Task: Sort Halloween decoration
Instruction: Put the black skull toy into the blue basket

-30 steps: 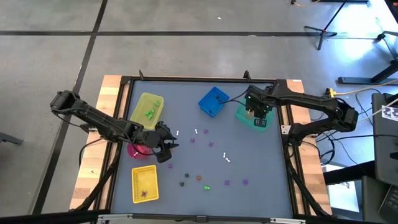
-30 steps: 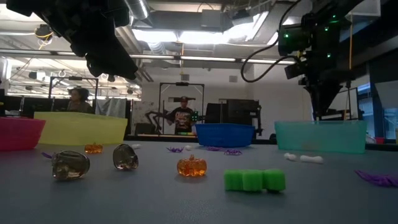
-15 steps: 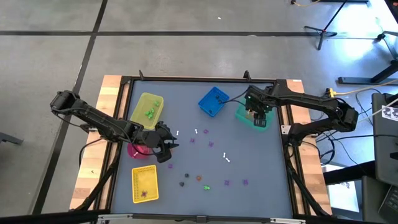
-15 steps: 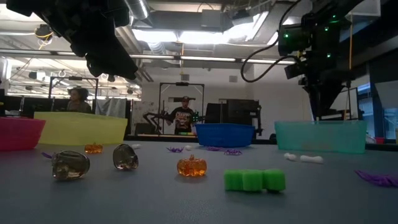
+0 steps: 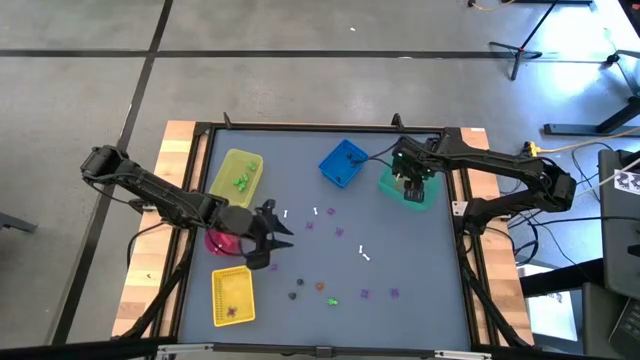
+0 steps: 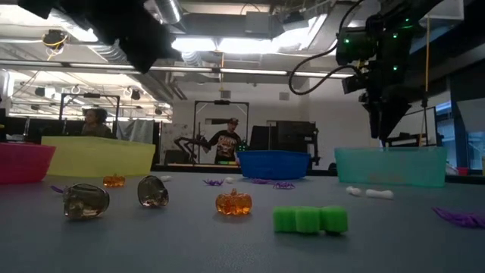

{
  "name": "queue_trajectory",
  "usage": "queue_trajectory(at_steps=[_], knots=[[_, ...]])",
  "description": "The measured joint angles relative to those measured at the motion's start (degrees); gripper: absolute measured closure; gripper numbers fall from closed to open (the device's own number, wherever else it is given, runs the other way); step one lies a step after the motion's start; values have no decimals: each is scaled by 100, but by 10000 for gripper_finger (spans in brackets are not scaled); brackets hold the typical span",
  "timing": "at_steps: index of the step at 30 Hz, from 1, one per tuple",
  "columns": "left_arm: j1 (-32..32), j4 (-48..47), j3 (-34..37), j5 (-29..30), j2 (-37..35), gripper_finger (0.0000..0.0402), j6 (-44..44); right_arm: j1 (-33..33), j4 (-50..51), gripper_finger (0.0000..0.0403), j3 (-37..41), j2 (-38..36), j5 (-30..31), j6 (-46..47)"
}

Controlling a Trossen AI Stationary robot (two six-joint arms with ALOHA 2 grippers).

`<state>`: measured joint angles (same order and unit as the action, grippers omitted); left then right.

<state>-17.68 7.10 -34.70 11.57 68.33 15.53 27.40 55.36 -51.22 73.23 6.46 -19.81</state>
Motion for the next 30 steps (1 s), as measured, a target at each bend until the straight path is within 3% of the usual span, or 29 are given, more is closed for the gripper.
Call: queue_trajectory(at_steps=[7, 19, 30], knots=[[-164, 694, -57, -124, 363, 265, -211, 0, 4, 193, 0, 0, 0, 0], [-579, 407, -1329, -291, 1966, 265, -736, 0, 2, 194, 0, 0, -2, 0], [-809, 394, -1434, -559, 2978, 265, -708, -2, 0, 194, 0, 0, -4, 2]])
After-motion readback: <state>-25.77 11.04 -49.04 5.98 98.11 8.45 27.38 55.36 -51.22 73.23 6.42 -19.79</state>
